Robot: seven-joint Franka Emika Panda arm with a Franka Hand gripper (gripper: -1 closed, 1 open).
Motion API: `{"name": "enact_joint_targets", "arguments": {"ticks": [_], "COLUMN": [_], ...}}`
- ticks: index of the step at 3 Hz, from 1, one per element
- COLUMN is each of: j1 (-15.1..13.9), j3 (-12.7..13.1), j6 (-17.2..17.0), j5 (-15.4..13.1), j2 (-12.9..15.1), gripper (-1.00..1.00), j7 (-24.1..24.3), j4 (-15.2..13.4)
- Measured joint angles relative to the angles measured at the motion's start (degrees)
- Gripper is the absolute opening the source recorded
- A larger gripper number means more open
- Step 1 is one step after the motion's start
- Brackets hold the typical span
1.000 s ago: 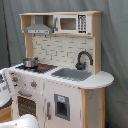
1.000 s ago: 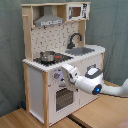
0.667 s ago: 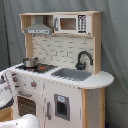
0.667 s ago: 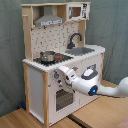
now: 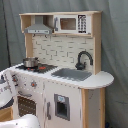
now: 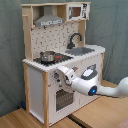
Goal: Play with the kitchen
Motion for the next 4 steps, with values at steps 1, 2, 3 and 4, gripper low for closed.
{"name": "enact_joint_targets", "arguments": {"ticks": [1,2,3,4], "j1": [0.0,0.1,0.1,0.1], "j3": [-0.7,-0.7,-0.7,-0.7], "j6": [-0.1,-0.1,-0.3,-0.5], "j5": [-0.2,-0.2,-0.2,-0.2], "j2": [-0.4,-0.4,-0.4,-0.4], "gripper": [-1.0,-1.0,-1.0,-1.0], "j7": [-5.6,-11.8,-18.4,-24.3], "j4": [0.0,0.1,0.1,0.2]}}
